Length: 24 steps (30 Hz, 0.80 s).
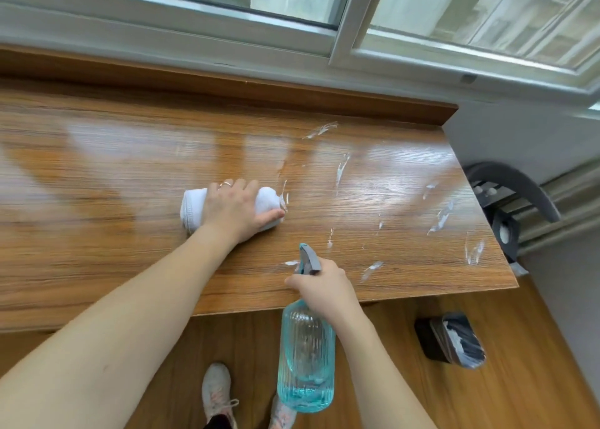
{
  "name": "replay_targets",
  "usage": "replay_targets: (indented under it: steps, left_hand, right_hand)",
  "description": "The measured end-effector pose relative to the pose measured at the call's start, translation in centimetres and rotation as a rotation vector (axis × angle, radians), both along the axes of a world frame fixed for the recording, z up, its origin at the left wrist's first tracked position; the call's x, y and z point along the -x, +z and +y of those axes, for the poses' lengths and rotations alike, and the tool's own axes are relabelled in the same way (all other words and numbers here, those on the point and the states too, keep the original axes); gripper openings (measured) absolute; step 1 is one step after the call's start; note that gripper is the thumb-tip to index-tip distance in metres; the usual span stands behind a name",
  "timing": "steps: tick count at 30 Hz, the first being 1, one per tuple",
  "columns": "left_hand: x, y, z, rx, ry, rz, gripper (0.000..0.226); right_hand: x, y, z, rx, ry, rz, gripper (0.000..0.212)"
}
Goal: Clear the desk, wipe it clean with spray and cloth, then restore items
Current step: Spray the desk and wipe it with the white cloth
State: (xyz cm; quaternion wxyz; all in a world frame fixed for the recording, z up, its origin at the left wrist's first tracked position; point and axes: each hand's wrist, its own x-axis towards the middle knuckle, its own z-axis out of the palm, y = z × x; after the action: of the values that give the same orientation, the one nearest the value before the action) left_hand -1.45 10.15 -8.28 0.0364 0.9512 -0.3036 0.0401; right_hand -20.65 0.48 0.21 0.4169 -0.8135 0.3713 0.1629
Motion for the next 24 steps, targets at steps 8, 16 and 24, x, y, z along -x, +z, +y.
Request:
replay_targets:
  steps: [8,16,24]
  left_hand:
    - [6.9,-0.4,4.1,0.169,0.043,0.049,0.085]
    - [8.5,-1.5,6.3,0.114,0.009,-0.19,0.101]
    - [6.1,-1.5,5.2,0.2,-0.113,-0.321,0.08]
  right_hand:
    - [0.3,1.0,-0.4,-0.001,0.103,-0.009,0.019]
    - [-0.5,1.3,-1.3,0.002,0.128,-0.004,0.017]
    - [-1.2,0.3,-1.8,0.007,0.141,-0.029,0.023]
